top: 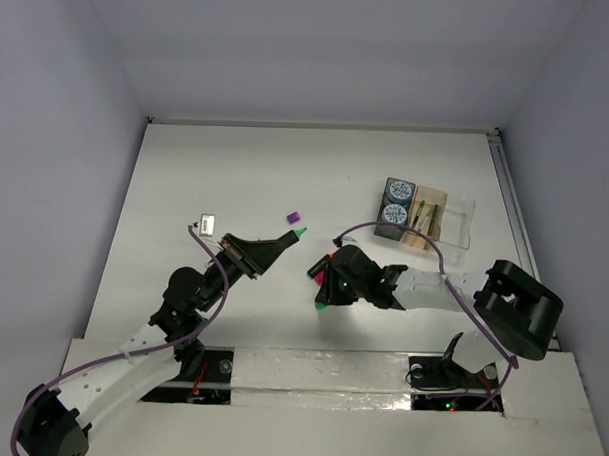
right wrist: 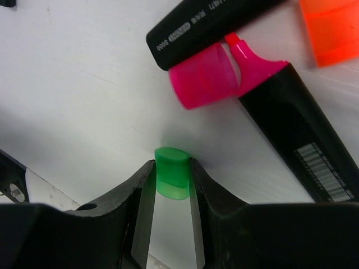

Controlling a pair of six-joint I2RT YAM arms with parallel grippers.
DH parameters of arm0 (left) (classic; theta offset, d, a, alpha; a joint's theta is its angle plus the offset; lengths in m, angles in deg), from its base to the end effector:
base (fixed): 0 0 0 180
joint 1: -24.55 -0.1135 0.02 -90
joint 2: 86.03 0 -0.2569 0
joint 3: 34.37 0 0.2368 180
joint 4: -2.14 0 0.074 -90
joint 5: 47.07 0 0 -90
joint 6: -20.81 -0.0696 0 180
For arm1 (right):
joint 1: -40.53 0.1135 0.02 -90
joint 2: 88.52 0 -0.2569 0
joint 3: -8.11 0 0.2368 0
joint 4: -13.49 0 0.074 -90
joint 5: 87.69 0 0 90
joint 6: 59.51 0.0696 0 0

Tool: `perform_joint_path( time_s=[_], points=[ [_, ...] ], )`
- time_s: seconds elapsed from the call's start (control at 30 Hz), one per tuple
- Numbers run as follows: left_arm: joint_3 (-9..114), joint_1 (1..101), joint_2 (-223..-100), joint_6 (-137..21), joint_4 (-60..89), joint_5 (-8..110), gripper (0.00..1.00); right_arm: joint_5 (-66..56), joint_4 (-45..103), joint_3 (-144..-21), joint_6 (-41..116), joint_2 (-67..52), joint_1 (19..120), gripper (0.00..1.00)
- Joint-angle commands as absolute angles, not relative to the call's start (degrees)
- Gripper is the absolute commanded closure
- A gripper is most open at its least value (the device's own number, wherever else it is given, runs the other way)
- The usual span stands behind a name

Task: Sort the stationery into containers

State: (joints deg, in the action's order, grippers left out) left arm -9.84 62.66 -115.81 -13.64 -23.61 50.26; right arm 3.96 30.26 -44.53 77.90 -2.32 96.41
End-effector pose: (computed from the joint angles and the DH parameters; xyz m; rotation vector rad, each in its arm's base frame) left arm 0.1258 -0.1099 0.2695 -0.0818 1.3587 -1.4843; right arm 0.1654 0.2406 0.1284 -0.1785 2.5937 0.7122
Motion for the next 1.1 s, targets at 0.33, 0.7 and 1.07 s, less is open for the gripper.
perform_joint_path(
  time_s=[0.33,0.7,1.07],
  points=[
    [-8.97,62.35,-112.75,-15.22,-22.82,49.96,1.0,5.65,34.24,-45.33,75.04,-0.18,98.18,0.9],
    [-12.12,61.82,-110.47,-13.56,-17.11,50.13,1.0,12.14,30.63,-40.76,78.3,-11.96,98.72,0.92],
    [-22.05,61.82,-106.34,-5.4,-16.84,53.31,1.0,15.67,29.67,-40.06,79.53,-14.86,98.72,0.94]
  ],
)
